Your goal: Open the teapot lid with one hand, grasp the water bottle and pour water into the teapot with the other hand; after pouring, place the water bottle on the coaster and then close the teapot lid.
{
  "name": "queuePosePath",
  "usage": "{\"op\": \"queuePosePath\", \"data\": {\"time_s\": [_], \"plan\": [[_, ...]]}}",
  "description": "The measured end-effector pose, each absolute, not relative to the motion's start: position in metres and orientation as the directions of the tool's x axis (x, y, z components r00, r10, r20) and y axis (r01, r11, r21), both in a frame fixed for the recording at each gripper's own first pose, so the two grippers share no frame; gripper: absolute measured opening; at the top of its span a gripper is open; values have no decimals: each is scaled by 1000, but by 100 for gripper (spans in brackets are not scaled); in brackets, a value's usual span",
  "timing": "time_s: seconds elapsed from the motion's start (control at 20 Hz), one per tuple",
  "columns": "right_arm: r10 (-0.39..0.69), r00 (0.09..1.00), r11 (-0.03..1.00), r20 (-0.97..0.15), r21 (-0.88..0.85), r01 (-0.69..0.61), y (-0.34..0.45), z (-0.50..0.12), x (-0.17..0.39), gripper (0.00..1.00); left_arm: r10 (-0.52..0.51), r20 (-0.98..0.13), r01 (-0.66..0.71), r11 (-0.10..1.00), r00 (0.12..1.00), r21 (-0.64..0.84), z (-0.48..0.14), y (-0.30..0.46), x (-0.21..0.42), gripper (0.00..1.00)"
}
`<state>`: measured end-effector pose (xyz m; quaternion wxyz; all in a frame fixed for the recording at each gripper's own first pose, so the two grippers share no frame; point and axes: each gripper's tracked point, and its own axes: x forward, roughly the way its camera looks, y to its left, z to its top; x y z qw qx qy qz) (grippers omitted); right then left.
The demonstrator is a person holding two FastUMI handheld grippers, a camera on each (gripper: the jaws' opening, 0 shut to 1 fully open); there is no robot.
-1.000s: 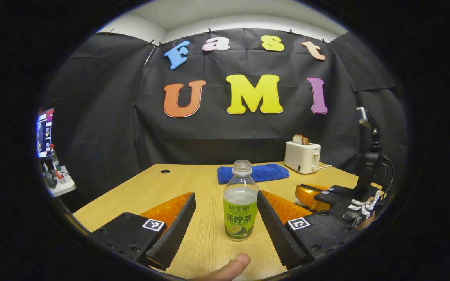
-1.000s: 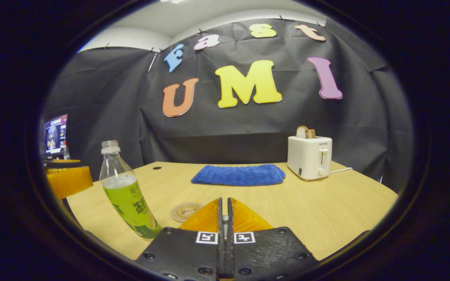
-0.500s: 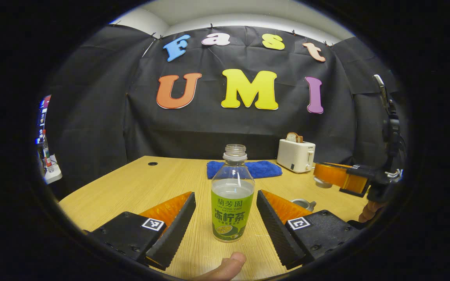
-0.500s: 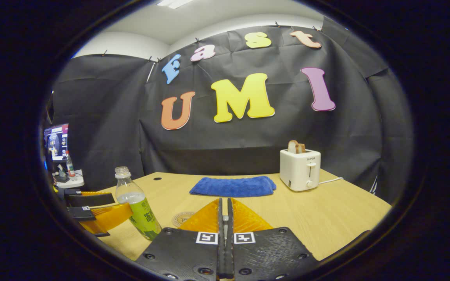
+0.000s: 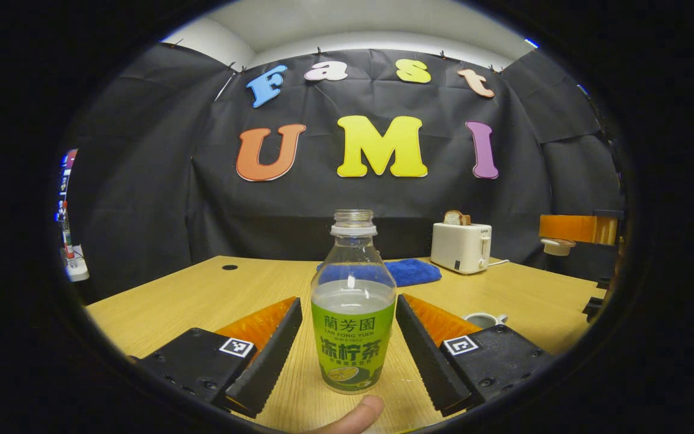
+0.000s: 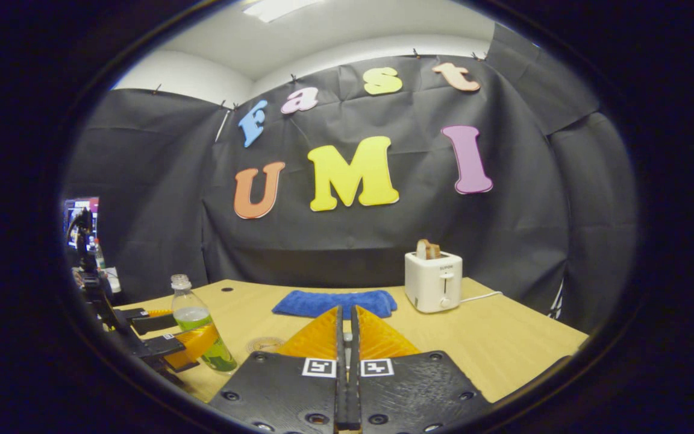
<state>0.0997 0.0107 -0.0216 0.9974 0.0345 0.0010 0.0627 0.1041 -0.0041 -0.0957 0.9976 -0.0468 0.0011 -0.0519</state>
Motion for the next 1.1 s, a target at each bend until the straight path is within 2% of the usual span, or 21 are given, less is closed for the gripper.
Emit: {"op": "queuePosePath", "data": {"time_s": [0.1, 0.15, 0.25, 0.3, 0.55, 1.1], "plan": [[118, 993, 990, -5, 72, -118, 4, -26, 99, 0, -111, 22, 113, 988, 994, -102, -93, -6, 108, 96], [114, 993, 991, -10, 71, -113, -1, -29, 99, 0, -120, 30, 122, 987, 992, -105, -90, -9, 109, 89], [113, 993, 991, -28, 78, -110, -8, -34, 98, 0, -130, 35, 133, 985, 991, -106, -90, -12, 110, 81], [112, 993, 990, -35, 86, -108, -12, -35, 98, 0, -130, 28, 132, 987, 991, -95, -91, -13, 110, 80], [92, 995, 993, -42, 84, -88, -35, -27, 95, 0, -103, -28, 103, 995, 994, 0, -86, -11, 103, 78], [51, 998, 997, -40, 56, -48, -64, -17, 91, 0, -31, -118, 73, 927, 993, 368, -67, -11, 93, 77]]}}
